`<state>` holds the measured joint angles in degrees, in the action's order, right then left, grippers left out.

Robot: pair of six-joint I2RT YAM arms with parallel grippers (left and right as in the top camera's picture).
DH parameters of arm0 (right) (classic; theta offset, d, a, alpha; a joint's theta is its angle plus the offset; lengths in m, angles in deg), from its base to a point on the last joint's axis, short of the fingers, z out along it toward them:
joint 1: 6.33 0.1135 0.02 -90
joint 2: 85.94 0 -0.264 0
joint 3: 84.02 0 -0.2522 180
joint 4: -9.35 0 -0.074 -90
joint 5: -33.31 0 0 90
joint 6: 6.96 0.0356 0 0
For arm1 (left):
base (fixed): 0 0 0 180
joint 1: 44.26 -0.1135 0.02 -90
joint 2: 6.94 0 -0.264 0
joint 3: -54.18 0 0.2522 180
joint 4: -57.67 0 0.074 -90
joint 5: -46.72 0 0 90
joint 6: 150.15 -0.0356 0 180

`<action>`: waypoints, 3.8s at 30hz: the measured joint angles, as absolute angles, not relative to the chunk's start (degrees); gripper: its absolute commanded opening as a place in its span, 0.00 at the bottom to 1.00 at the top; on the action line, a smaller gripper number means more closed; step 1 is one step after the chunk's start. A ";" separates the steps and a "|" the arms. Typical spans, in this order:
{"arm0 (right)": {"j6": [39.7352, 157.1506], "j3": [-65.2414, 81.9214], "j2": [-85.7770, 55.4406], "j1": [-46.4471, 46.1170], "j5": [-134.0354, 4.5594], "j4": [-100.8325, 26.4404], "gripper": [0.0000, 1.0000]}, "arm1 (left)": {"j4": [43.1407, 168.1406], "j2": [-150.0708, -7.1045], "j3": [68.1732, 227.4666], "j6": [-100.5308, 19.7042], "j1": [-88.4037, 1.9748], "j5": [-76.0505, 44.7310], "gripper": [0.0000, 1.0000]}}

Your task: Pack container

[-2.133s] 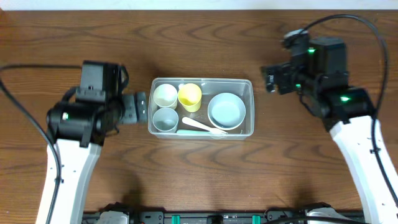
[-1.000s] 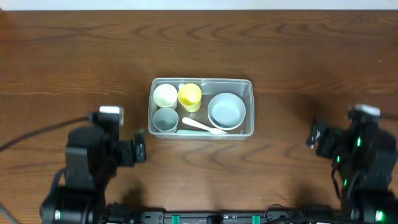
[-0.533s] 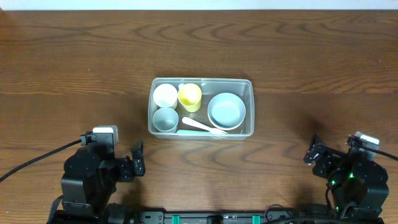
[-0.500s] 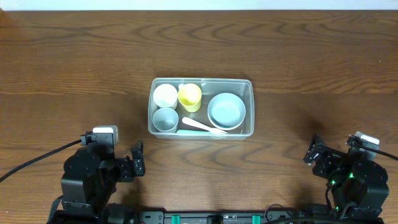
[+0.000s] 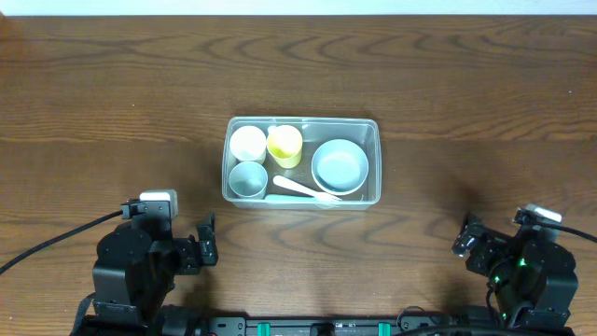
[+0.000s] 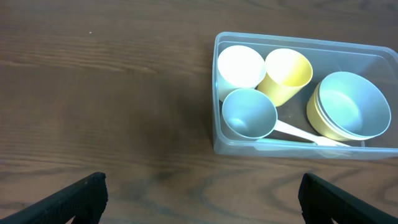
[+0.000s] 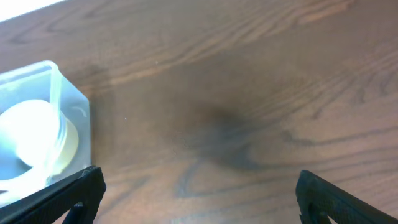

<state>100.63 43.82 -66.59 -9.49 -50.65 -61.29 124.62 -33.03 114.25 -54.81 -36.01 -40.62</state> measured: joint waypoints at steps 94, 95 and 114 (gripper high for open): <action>79.80 81.81 -85.03 -6.71 -59.28 -8.20 0.99 | 113.13 -12.68 93.53 -57.89 -40.38 -42.19 0.98; 79.80 81.81 -85.06 -6.71 -59.28 -8.22 0.99 | 109.78 -11.54 91.54 -58.08 -40.69 -42.30 0.98; 79.80 81.81 -85.03 -6.69 -59.28 -8.22 0.99 | 68.25 -7.74 68.30 -59.13 -41.43 -43.70 0.98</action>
<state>79.80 81.81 -85.03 -6.69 -59.28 -8.22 68.25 -7.74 68.30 -59.13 -41.43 -43.70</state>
